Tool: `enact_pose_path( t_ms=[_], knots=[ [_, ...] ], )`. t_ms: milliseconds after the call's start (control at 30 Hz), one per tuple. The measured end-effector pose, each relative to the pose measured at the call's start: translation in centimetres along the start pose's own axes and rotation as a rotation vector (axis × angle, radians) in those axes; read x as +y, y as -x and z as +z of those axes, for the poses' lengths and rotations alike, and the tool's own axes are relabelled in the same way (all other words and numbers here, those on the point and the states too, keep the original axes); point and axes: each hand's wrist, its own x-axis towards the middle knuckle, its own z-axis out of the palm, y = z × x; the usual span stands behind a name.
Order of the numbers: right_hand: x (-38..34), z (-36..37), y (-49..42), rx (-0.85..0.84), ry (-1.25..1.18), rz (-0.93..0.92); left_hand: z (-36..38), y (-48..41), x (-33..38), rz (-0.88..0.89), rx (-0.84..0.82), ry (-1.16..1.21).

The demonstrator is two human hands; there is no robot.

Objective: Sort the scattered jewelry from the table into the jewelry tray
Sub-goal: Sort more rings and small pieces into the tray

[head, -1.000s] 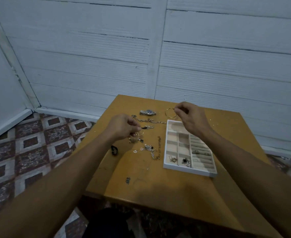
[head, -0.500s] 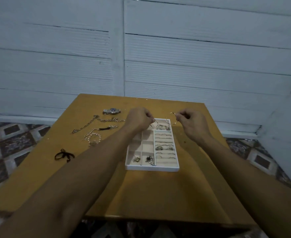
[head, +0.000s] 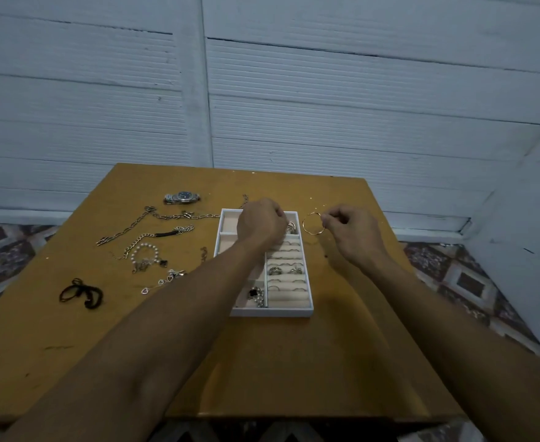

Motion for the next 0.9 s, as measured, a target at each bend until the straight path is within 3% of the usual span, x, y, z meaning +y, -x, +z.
enact_pose_path(
  t_ms=[567,900],
  knots=[
    [0.0,1.1,-1.1,-0.022,-0.002,0.004,0.0,0.5,-0.2,0.063,0.008,-0.033],
    [-1.4,2.9,-2.9,-0.060,0.018,0.011,-4.5,0.2,-3.4,0.093,0.028,0.012]
  ],
)
